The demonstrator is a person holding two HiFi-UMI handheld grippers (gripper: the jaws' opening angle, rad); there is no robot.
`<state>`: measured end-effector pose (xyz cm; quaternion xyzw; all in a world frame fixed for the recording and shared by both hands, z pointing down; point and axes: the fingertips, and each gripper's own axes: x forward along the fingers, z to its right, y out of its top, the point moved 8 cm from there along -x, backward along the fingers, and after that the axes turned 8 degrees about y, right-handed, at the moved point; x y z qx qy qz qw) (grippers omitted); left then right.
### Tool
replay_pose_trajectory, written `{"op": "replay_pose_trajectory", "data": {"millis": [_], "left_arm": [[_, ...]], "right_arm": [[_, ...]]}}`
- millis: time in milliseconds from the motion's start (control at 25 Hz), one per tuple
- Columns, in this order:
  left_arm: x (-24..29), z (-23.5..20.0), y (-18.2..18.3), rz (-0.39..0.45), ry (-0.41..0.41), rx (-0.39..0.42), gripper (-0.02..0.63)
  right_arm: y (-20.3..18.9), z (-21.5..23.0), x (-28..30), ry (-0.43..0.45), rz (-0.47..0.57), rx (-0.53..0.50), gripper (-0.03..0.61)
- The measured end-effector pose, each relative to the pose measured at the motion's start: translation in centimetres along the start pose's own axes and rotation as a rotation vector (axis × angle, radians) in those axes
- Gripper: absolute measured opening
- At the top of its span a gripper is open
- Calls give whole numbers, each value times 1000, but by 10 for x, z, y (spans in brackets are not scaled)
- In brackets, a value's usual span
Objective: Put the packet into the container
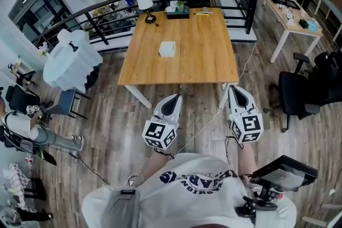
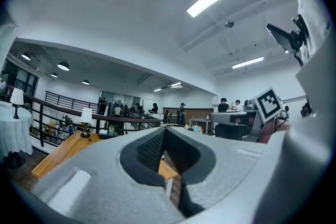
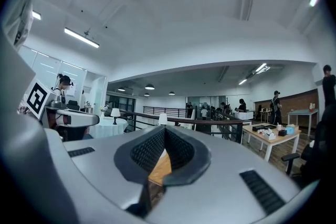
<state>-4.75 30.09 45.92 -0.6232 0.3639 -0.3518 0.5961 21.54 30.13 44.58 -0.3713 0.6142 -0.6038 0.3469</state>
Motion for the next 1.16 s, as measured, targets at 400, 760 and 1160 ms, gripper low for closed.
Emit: {"op": "replay_pose_trajectory", "data": {"millis": [400, 760, 1160], "left_arm": [[-46, -16, 5, -1, 42, -3, 3], [-62, -12, 6, 0, 25, -21, 3], [-68, 0, -1, 1, 3, -23, 3]], "right_arm": [[11, -48, -14, -5, -35, 1, 8], [15, -62, -25, -7, -47, -1, 8], [6, -66, -37, -8, -54, -1, 8]]}}
